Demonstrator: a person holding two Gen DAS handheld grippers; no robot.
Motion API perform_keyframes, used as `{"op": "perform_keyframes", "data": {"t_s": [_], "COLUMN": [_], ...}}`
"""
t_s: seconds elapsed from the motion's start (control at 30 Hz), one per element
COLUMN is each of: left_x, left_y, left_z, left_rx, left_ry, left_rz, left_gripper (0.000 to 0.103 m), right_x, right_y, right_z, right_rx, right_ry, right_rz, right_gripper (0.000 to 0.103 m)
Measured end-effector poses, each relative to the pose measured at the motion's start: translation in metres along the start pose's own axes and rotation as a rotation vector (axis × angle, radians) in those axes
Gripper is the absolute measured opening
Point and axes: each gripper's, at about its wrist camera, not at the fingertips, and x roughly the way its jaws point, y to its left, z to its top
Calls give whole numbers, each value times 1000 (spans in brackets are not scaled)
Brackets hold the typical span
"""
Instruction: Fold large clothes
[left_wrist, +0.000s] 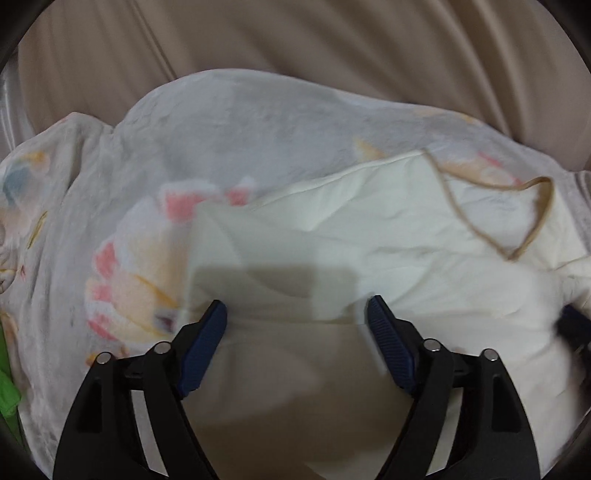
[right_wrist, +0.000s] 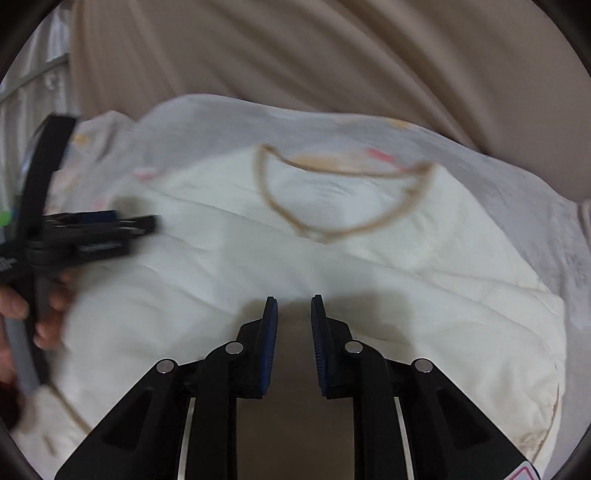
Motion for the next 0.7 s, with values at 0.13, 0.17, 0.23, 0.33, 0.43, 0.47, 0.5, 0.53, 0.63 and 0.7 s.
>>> {"op": "perform_keyframes", "data": {"t_s": [0.13,0.17,0.23,0.33,0.43,0.47,0.5,0.53,0.63,0.7], "left_x": [13,17,14,-12,-41,-46,-46,-42,-4,23], "left_y": [49,58,66,61,45,36,28,19,1,-1], "left_z": [-12,-13,-10,5,29,38,44,49,53,48], "left_rx": [-107,-142,-172,-150,-129,-111,-92,-72,-26,-7], "left_ry": [65,88,101,31,-71,-96,-105,-101,-26,14], "left_rz": [-83,-120,-139,-116,-123,-115,-107,-93,-18,51], "left_gripper": [88,88,87,79,79,80,80,81,80,80], "right_x": [-9,-14,-23,-40,-50,-46,-36,-25,26,59], "right_y": [-99,-119,-141,-133,-98,-83,-61,-44,10,40], "right_z": [-42,-51,-63,-51,-8,8,28,43,81,95], "right_rx": [199,258,319,291,226,203,165,135,64,46], "right_ry": [20,26,42,35,-38,-49,-50,-43,3,41], "right_rz": [-8,17,35,-54,8,40,81,102,154,202], "right_gripper": [0,0,0,4,15,15,15,14,9,7]}}
